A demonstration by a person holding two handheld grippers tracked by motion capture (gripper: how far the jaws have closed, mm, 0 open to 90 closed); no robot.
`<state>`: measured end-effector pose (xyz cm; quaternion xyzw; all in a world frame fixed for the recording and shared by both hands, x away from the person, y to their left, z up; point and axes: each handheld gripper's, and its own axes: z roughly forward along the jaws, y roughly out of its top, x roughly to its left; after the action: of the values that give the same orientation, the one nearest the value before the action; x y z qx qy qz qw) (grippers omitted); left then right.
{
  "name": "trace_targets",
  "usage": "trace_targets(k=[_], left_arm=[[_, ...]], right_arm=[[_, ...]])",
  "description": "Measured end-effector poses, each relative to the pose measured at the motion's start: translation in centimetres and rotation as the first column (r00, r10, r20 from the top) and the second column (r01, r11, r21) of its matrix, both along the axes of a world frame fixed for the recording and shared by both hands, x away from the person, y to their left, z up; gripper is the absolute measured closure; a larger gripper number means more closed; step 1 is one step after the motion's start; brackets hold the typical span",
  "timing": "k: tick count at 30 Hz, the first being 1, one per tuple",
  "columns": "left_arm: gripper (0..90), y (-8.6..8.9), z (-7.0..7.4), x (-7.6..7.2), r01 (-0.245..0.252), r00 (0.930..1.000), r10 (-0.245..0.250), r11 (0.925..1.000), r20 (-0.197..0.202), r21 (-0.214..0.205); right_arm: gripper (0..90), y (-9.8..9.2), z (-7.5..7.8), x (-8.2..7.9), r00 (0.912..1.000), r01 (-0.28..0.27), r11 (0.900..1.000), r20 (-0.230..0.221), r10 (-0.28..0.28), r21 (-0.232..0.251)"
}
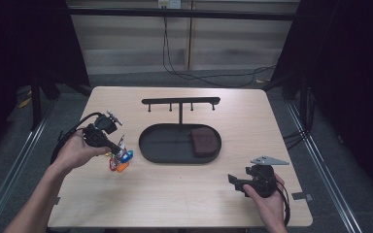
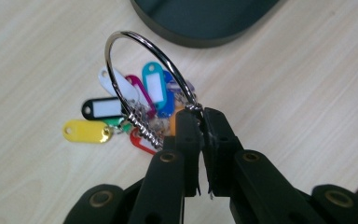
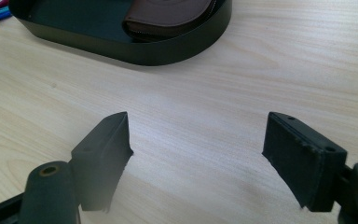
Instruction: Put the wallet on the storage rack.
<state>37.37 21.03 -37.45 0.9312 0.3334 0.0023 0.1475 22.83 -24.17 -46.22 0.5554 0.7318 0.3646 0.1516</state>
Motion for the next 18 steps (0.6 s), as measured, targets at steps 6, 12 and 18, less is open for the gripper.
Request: trace_targets(k=[6,12,18], left_arm=[[85.8,-0.4,0.9,0.4,-0.035,0.9980,0.039,0.9973,-0.049,0.065],[85.8,-0.6,2.0,0.7,-0.049,0.9965,0.055,0.9944,-0.063,0.094],[85.7,-1.0,2.9,0.6,-0.025,0.9972,0.033,0.9924,-0.067,0.121]], right_arm=[[23.0,0.0,0.0,0.1,1.0000,-0.001,1.0000,0.004,0.001,-0.001],[22.9,-0.1,0.0,0.0,1.0000,-0.001,1.0000,0.004,0.001,0.002],[23.0,-0.1,0.0,0.0,1.0000,0.003,1.0000,0.002,-0.003,0.005]])
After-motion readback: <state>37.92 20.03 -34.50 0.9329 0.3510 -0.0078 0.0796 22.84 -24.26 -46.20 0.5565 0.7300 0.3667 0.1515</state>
